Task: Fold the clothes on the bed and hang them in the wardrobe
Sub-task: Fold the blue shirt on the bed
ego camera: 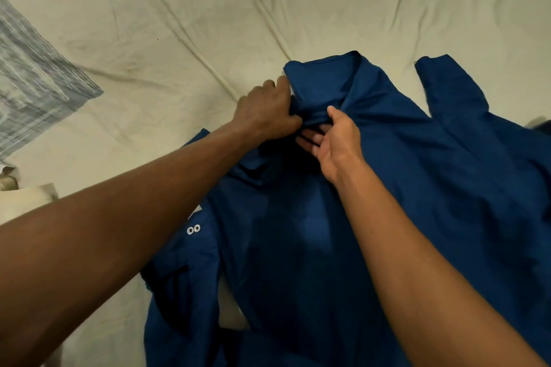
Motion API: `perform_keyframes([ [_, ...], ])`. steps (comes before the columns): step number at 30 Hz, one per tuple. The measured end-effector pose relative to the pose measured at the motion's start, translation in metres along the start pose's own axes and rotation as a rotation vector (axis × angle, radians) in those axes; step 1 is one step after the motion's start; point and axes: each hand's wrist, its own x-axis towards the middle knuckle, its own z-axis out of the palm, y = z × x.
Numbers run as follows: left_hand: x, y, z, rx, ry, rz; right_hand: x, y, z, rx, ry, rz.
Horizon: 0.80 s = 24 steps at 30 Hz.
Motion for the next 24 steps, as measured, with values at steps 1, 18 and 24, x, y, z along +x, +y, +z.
perform_keyframes([
  [1, 0.002, -0.001, -0.005, -0.039, 0.075, -0.04, 0.002, 0.0, 0.003, -0.023, 0.006, -0.008],
  [18, 0.031, -0.05, -0.005, -0.617, 0.14, -0.415, -0.009, -0.013, -0.004, -0.843, 0.555, -1.071],
  [24, 0.044, -0.044, 0.001, -0.553, 0.069, -0.368, 0.054, -0.024, 0.053, -1.666, 0.153, -0.686],
])
